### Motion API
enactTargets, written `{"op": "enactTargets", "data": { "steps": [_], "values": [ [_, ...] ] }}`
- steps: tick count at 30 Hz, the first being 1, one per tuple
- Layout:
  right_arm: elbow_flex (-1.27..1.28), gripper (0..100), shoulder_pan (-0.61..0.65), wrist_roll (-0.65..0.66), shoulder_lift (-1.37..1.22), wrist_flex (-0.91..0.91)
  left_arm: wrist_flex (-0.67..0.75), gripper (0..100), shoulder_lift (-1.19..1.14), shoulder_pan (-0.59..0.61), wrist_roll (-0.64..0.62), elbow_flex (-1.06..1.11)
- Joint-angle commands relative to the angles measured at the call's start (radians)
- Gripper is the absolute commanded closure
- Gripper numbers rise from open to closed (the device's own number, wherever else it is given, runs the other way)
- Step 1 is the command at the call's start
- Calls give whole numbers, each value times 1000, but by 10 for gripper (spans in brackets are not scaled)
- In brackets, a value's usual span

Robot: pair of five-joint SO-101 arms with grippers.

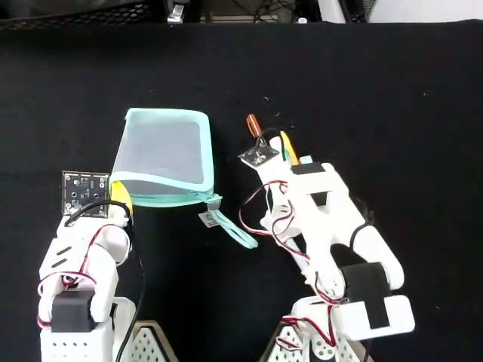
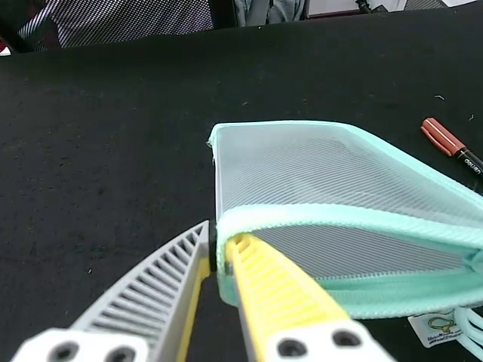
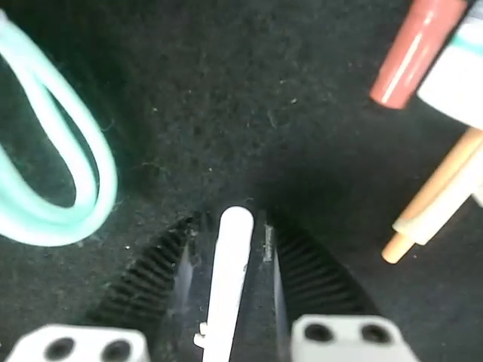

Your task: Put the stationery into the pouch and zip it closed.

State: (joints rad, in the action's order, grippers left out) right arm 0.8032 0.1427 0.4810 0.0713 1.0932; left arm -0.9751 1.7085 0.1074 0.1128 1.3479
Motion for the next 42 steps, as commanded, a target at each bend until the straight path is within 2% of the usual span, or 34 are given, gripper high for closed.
{"op": "enactTargets", "data": {
  "steps": [1,7,11,17,21,26,29,32,36,39,42],
  "values": [
    [-35,844,6,12,-7,-6,26,970,-3,8,6,-5],
    [-2,850,6,18,-8,-6,26,970,-3,8,6,-5],
    [2,989,5,55,-4,-6,26,970,-3,8,6,-5],
    [-1,986,2,51,36,-6,26,970,-5,8,6,-5],
    [-13,986,3,51,245,81,26,970,-6,8,6,-5],
    [-110,986,8,51,699,253,26,970,-8,8,6,-5],
    [-206,986,25,11,951,273,26,970,-8,7,6,-5],
    [-286,985,138,-121,1078,252,26,970,-8,7,3,-5],
    [-329,985,391,-252,1089,138,26,970,-8,-19,2,-5],
    [-321,985,532,-272,1084,12,26,970,-8,-24,2,-5],
    [-295,985,583,-272,1052,-54,26,970,-8,-21,2,-5]
  ]
}}
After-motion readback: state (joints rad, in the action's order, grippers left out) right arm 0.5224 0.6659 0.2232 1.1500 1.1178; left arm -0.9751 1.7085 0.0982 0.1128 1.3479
